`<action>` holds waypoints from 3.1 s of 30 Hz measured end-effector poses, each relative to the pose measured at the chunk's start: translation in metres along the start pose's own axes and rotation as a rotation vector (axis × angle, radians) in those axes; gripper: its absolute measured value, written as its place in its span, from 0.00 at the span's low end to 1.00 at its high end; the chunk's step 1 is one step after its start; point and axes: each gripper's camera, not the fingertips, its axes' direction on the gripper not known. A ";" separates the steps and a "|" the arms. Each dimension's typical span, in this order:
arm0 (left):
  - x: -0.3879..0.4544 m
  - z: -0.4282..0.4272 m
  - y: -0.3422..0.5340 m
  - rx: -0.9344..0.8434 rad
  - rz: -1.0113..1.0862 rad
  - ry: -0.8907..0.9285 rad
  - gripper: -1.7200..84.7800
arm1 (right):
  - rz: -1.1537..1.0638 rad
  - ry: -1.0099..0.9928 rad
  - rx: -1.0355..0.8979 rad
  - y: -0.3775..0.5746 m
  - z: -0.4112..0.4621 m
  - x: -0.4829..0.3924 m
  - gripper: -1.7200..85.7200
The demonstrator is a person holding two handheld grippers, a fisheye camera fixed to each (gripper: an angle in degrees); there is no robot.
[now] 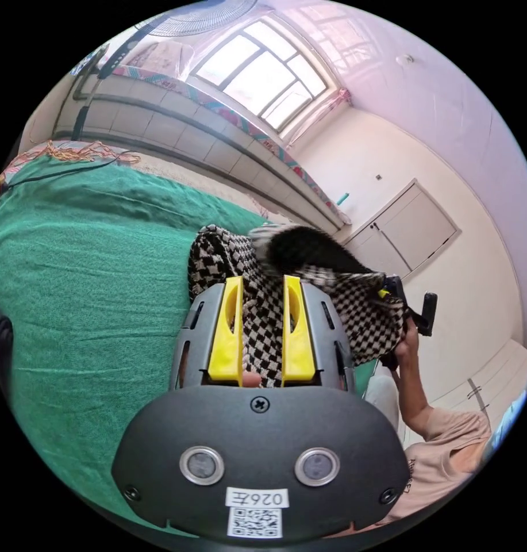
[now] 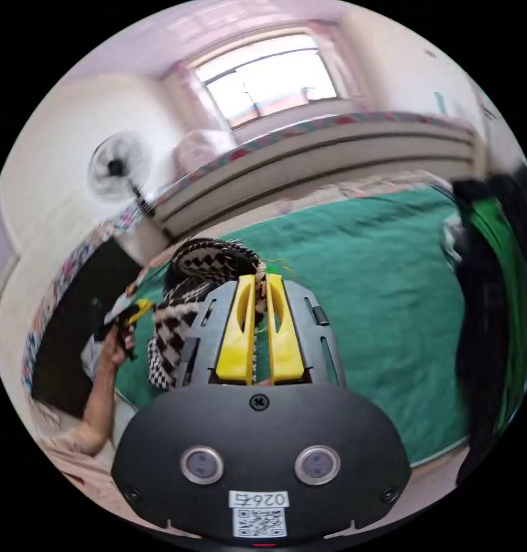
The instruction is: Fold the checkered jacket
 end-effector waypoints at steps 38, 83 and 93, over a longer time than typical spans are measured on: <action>-0.034 0.040 -0.081 0.052 -0.121 0.294 0.01 | -0.283 0.009 -0.362 -0.193 0.115 -0.224 0.11; -0.024 -0.004 -0.127 -0.422 0.102 -0.001 0.08 | 0.053 0.025 -0.397 -0.030 -0.100 -0.120 0.04; -0.078 -0.082 -0.090 -0.429 -0.048 -0.018 0.08 | 0.098 0.084 -0.610 0.112 -0.141 -0.079 0.05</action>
